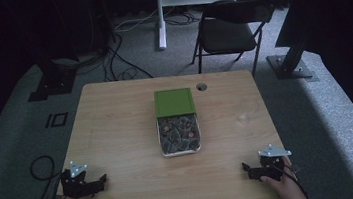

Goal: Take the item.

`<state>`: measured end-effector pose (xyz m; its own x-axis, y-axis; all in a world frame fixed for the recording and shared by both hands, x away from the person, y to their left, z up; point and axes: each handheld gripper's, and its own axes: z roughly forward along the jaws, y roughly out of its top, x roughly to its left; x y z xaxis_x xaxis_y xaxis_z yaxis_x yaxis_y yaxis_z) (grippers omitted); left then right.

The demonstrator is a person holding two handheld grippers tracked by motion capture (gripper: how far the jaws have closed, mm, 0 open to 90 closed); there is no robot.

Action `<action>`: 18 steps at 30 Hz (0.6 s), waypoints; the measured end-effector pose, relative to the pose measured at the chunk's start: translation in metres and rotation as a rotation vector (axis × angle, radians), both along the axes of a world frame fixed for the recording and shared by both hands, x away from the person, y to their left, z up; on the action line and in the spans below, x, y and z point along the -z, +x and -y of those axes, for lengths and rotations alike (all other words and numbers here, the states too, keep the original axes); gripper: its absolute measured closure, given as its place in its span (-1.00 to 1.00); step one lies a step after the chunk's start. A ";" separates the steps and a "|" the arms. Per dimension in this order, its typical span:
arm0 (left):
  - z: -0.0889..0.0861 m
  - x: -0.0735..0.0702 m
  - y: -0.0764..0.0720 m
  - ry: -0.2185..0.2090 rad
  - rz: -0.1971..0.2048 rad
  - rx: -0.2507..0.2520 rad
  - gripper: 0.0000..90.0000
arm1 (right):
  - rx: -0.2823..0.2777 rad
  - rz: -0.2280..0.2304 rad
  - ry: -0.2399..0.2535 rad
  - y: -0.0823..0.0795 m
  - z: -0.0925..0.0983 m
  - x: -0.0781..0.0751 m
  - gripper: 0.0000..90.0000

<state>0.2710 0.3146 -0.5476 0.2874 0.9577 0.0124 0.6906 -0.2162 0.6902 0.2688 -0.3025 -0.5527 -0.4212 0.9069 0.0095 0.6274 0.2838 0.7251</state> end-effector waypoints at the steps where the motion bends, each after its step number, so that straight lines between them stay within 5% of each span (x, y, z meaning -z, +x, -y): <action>1: 0.000 0.000 0.000 0.000 0.000 0.000 -0.96 | 0.000 0.000 0.000 0.000 0.000 0.000 -0.76; 18: 0.000 0.000 0.000 0.001 0.000 0.000 -0.96 | 0.024 -0.002 0.004 0.001 -0.005 -0.001 -0.76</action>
<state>0.2710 0.3145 -0.5476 0.2875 0.9577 0.0131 0.6904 -0.2167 0.6903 0.2700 -0.2979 -0.5518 -0.3997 0.9165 0.0143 0.6354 0.2658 0.7250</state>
